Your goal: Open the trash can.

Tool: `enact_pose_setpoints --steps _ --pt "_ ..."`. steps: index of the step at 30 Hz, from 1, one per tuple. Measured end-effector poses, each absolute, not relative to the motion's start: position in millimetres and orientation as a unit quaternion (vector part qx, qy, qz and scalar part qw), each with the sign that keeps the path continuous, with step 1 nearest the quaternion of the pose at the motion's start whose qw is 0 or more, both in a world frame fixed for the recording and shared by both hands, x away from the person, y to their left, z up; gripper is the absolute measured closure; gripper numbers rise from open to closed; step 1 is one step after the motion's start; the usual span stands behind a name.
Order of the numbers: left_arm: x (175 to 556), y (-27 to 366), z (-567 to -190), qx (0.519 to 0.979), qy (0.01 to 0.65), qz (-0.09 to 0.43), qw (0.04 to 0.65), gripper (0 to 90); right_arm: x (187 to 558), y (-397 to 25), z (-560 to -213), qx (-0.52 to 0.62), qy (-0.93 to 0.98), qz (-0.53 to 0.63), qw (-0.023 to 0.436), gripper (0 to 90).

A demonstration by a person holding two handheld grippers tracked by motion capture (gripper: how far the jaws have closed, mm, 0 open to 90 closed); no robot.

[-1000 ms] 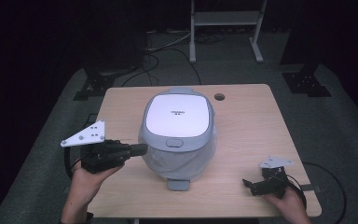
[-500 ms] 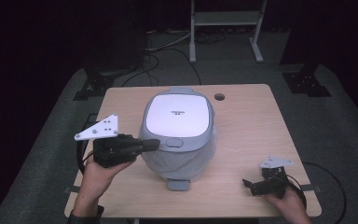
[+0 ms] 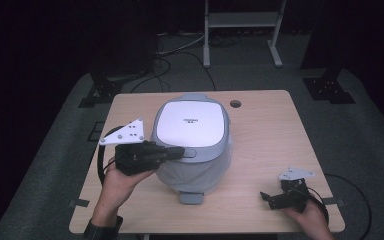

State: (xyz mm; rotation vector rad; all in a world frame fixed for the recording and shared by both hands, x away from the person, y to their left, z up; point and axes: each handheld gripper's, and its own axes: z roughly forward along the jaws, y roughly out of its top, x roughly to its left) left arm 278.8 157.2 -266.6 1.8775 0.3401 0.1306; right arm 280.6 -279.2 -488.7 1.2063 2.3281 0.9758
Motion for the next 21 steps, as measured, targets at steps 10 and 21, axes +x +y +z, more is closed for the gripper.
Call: enact_pose_setpoints --steps 10,21 --pt "282.6 148.8 -269.6 0.808 0.149 0.059 0.566 89.8 280.6 -279.2 -488.7 0.425 0.82 0.344 0.171 0.0" --pt "281.6 146.2 -271.1 0.814 0.152 0.058 0.557 90.0 280.6 -279.2 -488.7 0.425 0.82 0.344 0.171 0.0"
